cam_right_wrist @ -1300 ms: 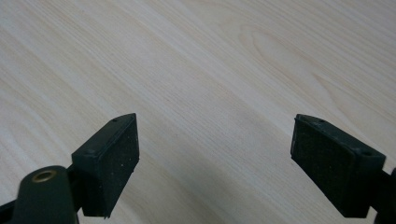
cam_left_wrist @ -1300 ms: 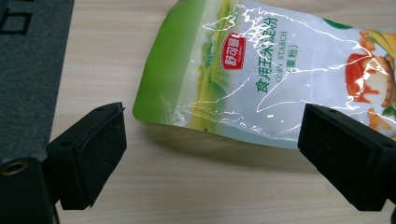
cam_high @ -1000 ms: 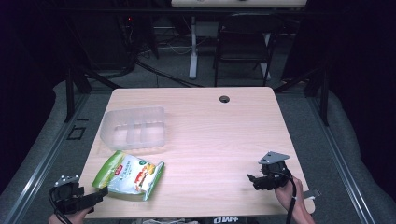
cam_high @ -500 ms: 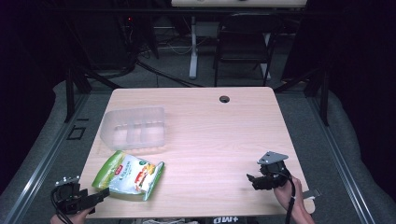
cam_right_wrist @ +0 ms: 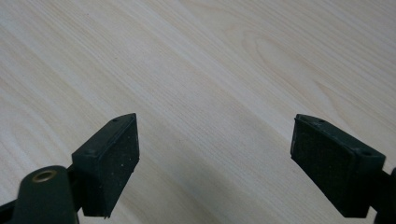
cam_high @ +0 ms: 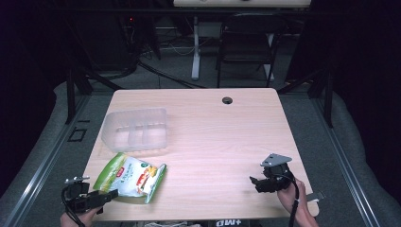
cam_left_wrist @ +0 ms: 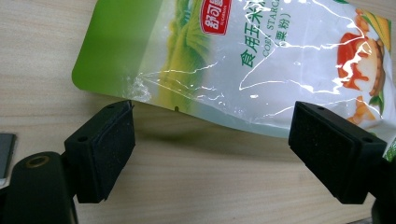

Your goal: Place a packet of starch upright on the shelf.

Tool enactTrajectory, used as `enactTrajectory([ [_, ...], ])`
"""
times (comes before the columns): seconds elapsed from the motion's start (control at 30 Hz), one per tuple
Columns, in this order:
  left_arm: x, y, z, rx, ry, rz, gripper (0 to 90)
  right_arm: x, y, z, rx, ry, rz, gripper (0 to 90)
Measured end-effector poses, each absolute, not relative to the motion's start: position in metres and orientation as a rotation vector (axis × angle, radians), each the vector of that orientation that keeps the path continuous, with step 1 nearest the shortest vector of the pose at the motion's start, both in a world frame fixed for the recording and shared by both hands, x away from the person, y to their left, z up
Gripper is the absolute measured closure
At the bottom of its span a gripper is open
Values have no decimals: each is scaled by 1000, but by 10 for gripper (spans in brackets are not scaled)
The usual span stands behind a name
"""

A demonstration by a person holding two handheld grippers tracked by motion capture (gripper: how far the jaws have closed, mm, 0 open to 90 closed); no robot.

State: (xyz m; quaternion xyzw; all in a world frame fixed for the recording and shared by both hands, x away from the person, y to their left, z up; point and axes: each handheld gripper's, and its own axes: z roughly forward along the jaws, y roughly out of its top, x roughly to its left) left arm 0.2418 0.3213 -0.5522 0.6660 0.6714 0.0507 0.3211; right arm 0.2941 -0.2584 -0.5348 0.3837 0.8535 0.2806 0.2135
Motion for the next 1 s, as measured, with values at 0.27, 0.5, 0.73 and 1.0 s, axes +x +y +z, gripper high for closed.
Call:
enactTrajectory([
  [0.27, 248, 320, -555, 1729, 1764, 127, 151, 294, -258, -535, 1060, 2373, 779, 148],
  [0.5, 252, 325, -556, 1702, 1789, 138, 184, 294, -257, -535, 1061, 2376, 781, 148],
  [0.73, 258, 332, -560, 1673, 1827, 139, 331, 294, -257, -536, 1066, 2372, 779, 148],
  [1.0, 262, 327, -562, 1701, 1755, 140, 642, 294, -257, -536, 1061, 2379, 772, 148],
])
